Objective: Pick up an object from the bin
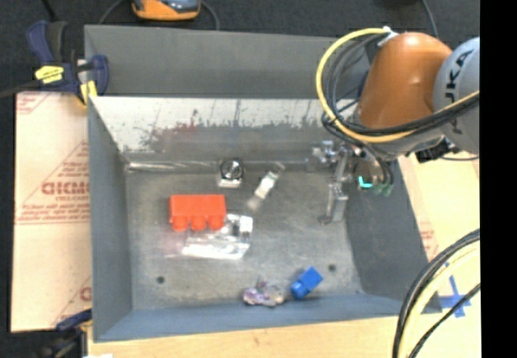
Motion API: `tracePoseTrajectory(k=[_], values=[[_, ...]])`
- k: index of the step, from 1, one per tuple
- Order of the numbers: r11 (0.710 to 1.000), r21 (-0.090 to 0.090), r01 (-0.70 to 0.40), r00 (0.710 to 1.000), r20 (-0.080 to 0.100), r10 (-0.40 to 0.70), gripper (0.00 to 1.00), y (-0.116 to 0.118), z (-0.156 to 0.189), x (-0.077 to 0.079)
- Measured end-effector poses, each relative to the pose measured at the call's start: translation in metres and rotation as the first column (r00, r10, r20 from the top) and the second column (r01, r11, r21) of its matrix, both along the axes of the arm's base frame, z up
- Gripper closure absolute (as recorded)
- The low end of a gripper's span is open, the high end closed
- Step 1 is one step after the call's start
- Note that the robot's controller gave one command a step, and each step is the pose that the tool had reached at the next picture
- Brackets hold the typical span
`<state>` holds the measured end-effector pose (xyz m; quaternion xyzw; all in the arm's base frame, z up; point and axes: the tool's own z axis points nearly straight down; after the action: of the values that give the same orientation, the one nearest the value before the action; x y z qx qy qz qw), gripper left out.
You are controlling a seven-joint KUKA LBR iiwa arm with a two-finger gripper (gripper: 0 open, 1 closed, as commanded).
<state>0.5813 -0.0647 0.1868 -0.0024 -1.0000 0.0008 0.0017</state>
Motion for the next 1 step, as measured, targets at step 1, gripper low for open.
tracePoseTrajectory(k=[1], values=[[0.942,0.001,-0.336,0.942,0.006,0.336,0.0,0.0427,-0.1186,0.0555]])
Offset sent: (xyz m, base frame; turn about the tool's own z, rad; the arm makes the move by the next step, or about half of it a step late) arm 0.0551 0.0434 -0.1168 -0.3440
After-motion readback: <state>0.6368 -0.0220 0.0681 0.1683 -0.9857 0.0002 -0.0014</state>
